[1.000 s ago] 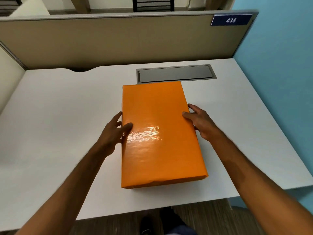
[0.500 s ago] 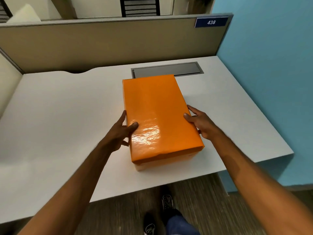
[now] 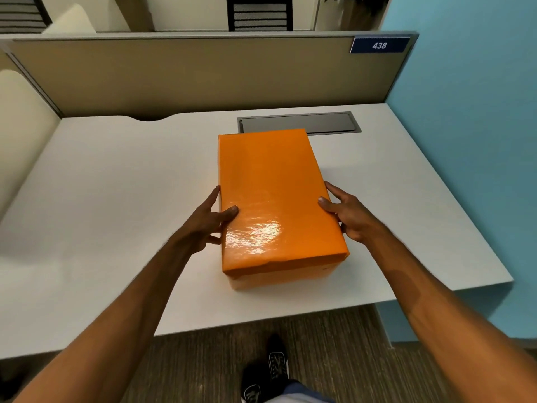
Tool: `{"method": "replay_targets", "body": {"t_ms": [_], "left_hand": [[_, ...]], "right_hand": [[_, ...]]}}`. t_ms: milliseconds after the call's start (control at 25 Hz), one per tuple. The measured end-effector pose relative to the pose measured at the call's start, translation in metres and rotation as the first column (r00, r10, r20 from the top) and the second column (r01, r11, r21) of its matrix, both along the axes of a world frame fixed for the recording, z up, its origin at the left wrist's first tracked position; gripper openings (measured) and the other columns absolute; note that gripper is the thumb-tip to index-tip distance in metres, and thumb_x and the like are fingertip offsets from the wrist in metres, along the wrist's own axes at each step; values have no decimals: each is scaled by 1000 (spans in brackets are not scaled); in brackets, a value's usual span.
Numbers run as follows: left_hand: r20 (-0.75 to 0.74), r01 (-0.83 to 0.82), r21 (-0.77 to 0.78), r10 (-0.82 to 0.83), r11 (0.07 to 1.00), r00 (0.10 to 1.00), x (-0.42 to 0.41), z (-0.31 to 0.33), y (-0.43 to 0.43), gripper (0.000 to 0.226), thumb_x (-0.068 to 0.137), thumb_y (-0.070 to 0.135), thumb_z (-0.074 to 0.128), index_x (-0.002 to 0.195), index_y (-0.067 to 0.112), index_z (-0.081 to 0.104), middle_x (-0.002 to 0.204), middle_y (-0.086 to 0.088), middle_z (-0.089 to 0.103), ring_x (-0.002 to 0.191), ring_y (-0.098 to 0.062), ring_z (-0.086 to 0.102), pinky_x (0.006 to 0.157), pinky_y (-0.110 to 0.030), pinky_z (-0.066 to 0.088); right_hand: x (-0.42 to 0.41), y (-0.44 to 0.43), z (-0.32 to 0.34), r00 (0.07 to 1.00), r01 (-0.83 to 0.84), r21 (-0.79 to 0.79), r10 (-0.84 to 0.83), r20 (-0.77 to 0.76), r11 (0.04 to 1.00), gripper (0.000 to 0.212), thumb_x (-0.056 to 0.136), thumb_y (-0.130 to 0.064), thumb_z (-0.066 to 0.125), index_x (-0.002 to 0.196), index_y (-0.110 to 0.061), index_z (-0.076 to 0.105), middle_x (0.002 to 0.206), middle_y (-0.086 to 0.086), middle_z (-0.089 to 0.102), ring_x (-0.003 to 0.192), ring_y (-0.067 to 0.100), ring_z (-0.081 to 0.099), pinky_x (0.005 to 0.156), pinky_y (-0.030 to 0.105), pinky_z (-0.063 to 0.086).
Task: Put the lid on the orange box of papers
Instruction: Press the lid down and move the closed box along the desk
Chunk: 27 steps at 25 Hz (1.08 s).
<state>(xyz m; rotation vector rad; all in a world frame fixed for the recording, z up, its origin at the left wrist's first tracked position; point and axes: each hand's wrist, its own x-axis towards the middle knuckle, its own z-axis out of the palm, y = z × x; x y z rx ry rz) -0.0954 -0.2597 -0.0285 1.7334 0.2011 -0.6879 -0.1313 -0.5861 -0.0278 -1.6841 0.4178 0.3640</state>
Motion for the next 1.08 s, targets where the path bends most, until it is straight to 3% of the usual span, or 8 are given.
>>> {"method": "replay_targets", "body": {"t_ms": [160, 360, 560, 760, 840, 920, 1080], "left_hand": [[35, -89, 41, 88, 995, 996, 10, 11, 15, 87, 80, 47, 71, 149, 47, 18, 133, 0, 50, 108, -34, 60, 75, -52, 55], [137, -274, 42, 267, 961, 954, 17, 26, 47, 72, 86, 39, 69, 145, 39, 28, 123, -1, 56, 89, -19, 63, 59, -39, 51], [181, -427, 70, 409, 902, 894, 21, 36, 88, 61, 89, 38, 66, 142, 29, 38, 131, -8, 57, 95, -25, 61, 70, -42, 49], [212, -455, 105, 427, 884, 879, 45, 40, 152, 61, 91, 41, 61, 146, 30, 36, 135, -5, 55, 101, -27, 59, 79, -45, 49], [222, -446, 108, 415, 889, 882, 60, 40, 181, 57, 93, 42, 58, 146, 31, 38, 129, -3, 58, 91, -20, 63, 69, -36, 51], [234, -419, 118, 384, 900, 893, 84, 40, 217, 54, 94, 42, 56, 144, 32, 39, 123, 1, 60, 83, -13, 62, 59, -30, 49], [186, -373, 116, 349, 920, 918, 135, 38, 291, 55, 95, 40, 55, 146, 34, 35, 123, 4, 55, 92, -18, 61, 75, -40, 48]], "right_hand": [[17, 11, 10, 997, -75, 20, 74, 25, 997, 79, 78, -43, 67, 148, -41, 31, 122, -7, 57, 102, 24, 61, 83, 57, 50], [50, 49, 16, 988, -135, 62, 129, 89, 989, 71, 88, -37, 65, 150, -39, 30, 127, -4, 58, 101, 21, 63, 83, 57, 51], [79, 101, 18, 981, -174, 97, 164, 107, 980, 69, 90, -35, 64, 150, -39, 29, 126, -3, 58, 98, 20, 63, 84, 58, 50], [115, 169, 16, 977, -199, 134, 187, 101, 971, 67, 91, -33, 64, 149, -41, 30, 116, -7, 60, 96, 21, 64, 75, 52, 53], [128, 197, 14, 977, -200, 149, 185, 108, 968, 68, 90, -35, 65, 149, -41, 30, 113, -11, 61, 95, 19, 65, 67, 45, 54], [148, 231, 9, 975, -206, 147, 191, 114, 967, 68, 89, -37, 65, 148, -42, 31, 113, -12, 60, 96, 19, 64, 68, 46, 54], [188, 298, 6, 982, -177, 171, 162, 99, 969, 68, 88, -37, 66, 146, -44, 32, 119, -8, 59, 99, 22, 63, 69, 47, 55]]}}
